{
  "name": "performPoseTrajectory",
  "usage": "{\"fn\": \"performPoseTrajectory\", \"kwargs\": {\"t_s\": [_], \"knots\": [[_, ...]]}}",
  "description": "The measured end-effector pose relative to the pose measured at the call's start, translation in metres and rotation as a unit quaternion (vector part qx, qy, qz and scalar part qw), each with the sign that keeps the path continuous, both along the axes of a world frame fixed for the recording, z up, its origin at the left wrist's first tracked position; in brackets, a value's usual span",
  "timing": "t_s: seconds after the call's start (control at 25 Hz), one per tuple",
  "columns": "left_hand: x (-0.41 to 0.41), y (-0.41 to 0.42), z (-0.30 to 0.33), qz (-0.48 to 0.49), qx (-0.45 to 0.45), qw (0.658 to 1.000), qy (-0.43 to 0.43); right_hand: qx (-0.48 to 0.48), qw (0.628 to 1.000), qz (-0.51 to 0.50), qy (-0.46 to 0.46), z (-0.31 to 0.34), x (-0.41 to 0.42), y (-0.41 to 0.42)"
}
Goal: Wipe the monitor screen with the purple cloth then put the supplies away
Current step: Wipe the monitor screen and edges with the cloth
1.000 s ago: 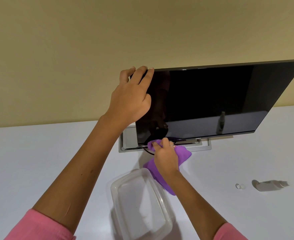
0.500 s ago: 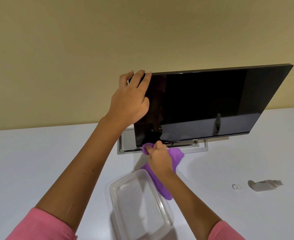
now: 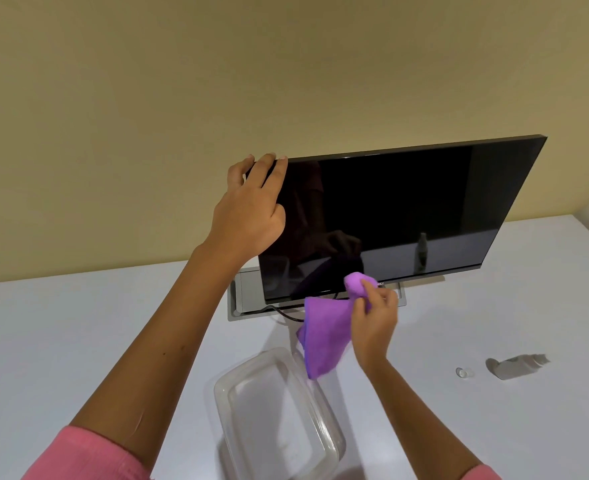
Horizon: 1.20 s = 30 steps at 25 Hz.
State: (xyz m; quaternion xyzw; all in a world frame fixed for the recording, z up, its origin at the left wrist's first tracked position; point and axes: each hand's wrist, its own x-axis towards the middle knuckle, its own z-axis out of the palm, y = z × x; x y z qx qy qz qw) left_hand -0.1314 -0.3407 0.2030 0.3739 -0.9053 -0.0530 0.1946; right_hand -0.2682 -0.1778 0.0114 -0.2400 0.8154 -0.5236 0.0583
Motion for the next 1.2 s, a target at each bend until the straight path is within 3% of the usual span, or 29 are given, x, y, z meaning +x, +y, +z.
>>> {"fn": "performPoseTrajectory", "kwargs": {"t_s": [0.08,0.24,0.4,0.52,0.64,0.76,0.96,1.2], "knots": [[0.001,0.0,-0.001,-0.002,-0.002,1.0,0.002,0.014,0.999,-0.028,0.008,0.002,-0.018,0.0],[0.0,-0.001,-0.001,0.001,0.002,1.0,-0.002,0.077,0.994,0.051,0.059,-0.001,-0.019,-0.013],[0.0,0.0,-0.001,0.001,0.005,1.0,-0.004,0.11,0.99,0.081,0.043,-0.003,0.003,-0.024],[0.0,0.002,-0.001,0.004,0.01,1.0,-0.002,0.146,0.975,0.166,0.02,-0.005,0.025,-0.033],[0.0,0.001,-0.001,0.004,0.002,1.0,-0.002,0.196,0.94,0.272,0.061,0.0,0.046,-0.042],[-0.001,0.002,-0.002,0.001,-0.004,1.0,0.0,0.154,0.945,0.286,0.025,0.008,0.058,-0.043],[-0.002,0.001,-0.009,-0.01,-0.017,1.0,-0.01,-0.019,0.973,0.191,-0.13,0.037,0.048,-0.022],[0.003,0.033,-0.038,0.014,-0.055,0.996,0.066,-0.123,0.943,0.154,-0.269,0.084,0.002,0.017]]}}
